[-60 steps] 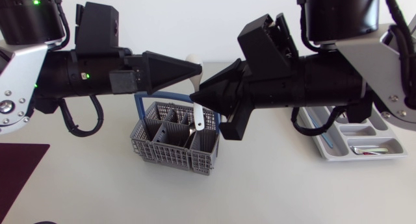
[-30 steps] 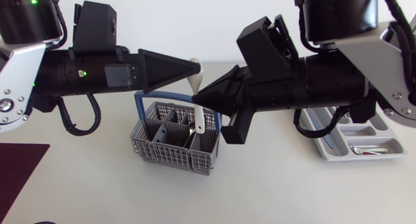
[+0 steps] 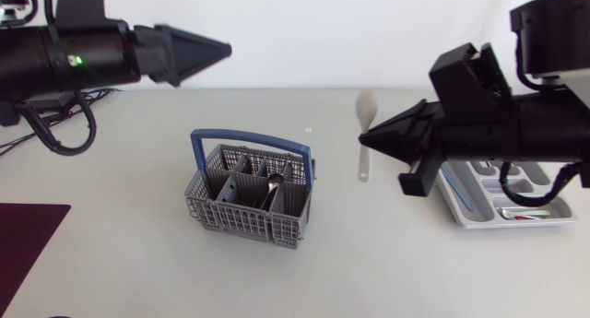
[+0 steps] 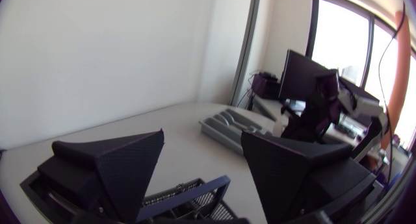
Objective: Sort the cutlery from the basket into the organizer compartments.
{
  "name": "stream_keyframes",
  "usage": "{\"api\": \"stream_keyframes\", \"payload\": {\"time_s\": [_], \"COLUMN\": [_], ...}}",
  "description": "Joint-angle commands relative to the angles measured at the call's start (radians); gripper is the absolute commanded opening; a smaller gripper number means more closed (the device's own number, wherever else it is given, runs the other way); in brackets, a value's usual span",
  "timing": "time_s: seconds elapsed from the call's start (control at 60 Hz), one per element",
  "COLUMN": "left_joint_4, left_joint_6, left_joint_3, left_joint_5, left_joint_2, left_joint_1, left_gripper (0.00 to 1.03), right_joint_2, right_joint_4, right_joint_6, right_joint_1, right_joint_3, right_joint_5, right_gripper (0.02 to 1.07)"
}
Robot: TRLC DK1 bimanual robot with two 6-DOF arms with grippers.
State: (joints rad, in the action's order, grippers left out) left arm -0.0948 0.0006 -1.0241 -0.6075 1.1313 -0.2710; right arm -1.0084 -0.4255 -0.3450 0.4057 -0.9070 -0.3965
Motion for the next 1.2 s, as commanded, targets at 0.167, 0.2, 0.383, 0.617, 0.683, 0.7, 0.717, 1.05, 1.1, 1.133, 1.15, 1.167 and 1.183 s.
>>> {"api": "stream_keyframes", "payload": {"time_s": [0.167, 0.2, 0.383, 0.617, 0.683, 0.7, 0.717, 1.05, 1.1, 1.133, 1.15, 1.167, 1.183], "left_joint_4": [-0.086, -0.089, -0.105, -0.100, -0.100, -0.100, -0.102, -0.145, -0.154, -0.161, -0.163, -0.164, -0.166], "left_joint_6": [0.406, 0.417, 0.501, 0.539, 0.547, 0.550, 0.556, 0.570, 0.573, 0.573, 0.573, 0.575, 0.575], "left_joint_3": [0.205, 0.217, 0.242, 0.220, 0.217, 0.217, 0.216, 0.188, 0.190, 0.190, 0.191, 0.191, 0.191], "left_joint_5": [0.229, 0.238, 0.305, 0.341, 0.357, 0.361, 0.367, 0.420, 0.422, 0.423, 0.425, 0.426, 0.428], "left_joint_2": [-0.057, -0.057, -0.011, 0.071, 0.076, 0.078, 0.079, 0.097, 0.094, 0.091, 0.091, 0.090, 0.090], "left_joint_1": [-0.194, -0.209, -0.264, -0.269, -0.275, -0.275, -0.277, -0.289, -0.289, -0.290, -0.290, -0.290, -0.290], "left_gripper": [0.83, 0.82, 0.82, 0.82, 0.82, 0.82, 0.82, 0.83, 0.82, 0.82, 0.82, 0.82, 0.82], "right_joint_2": [0.105, 0.106, 0.131, -0.032, -0.107, -0.118, -0.136, -0.533, -0.576, -0.601, -0.611, -0.619, -0.627], "right_joint_4": [-0.002, -0.004, 0.064, 0.238, 0.294, 0.304, 0.321, 0.605, 0.625, 0.637, 0.642, 0.648, 0.656], "right_joint_6": [-0.212, -0.235, -0.423, -0.674, -0.726, -0.736, -0.749, -0.927, -0.940, -0.956, -0.963, -0.971, -0.979], "right_joint_1": [-0.321, -0.364, -0.645, -0.966, -1.033, -1.047, -1.064, -1.217, -1.231, -1.239, -1.242, -1.245, -1.248], "right_joint_3": [0.155, 0.166, 0.269, 0.336, 0.330, 0.329, 0.327, 0.246, 0.229, 0.221, 0.218, 0.217, 0.215], "right_joint_5": [0.018, 0.010, -0.028, -0.117, -0.137, -0.142, -0.146, -0.159, -0.157, -0.153, -0.150, -0.150, -0.148], "right_gripper": [0.07, 0.07, 0.07, 0.07, 0.07, 0.07, 0.07, 0.07, 0.07, 0.07, 0.07, 0.07, 0.07]}}
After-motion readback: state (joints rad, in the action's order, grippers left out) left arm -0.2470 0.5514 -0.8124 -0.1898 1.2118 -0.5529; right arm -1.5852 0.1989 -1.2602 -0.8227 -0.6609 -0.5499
